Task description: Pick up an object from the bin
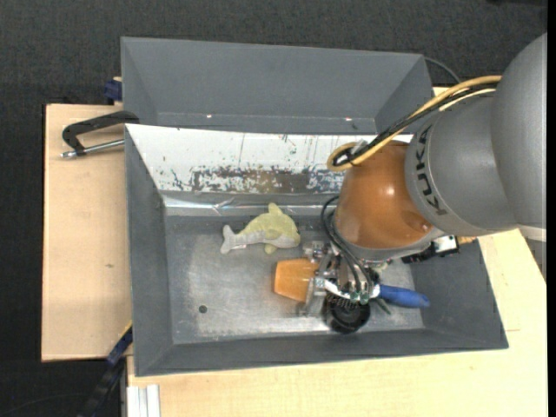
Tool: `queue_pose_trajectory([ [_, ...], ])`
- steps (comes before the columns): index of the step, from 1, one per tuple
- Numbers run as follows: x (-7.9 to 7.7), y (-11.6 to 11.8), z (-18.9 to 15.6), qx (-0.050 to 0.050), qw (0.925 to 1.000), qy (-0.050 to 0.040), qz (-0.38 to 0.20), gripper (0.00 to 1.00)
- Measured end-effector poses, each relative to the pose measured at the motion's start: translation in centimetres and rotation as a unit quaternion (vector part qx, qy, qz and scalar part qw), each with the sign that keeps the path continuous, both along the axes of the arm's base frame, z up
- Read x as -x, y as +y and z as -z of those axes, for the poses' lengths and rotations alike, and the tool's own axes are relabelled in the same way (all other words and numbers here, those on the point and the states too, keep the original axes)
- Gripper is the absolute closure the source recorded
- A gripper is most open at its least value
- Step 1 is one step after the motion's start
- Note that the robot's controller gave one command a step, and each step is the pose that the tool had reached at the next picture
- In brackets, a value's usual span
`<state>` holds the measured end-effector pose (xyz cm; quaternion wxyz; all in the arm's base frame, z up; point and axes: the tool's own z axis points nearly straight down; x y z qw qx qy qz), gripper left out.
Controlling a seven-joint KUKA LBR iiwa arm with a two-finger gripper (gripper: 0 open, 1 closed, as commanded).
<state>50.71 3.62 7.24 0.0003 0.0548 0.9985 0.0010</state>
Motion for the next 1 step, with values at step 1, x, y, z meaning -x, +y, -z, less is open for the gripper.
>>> queue_pose_trajectory([
  [1, -2.82, -1.23, -18.91, 0.001, 0.9985, -0.0077, -0.053, 1.0],
])
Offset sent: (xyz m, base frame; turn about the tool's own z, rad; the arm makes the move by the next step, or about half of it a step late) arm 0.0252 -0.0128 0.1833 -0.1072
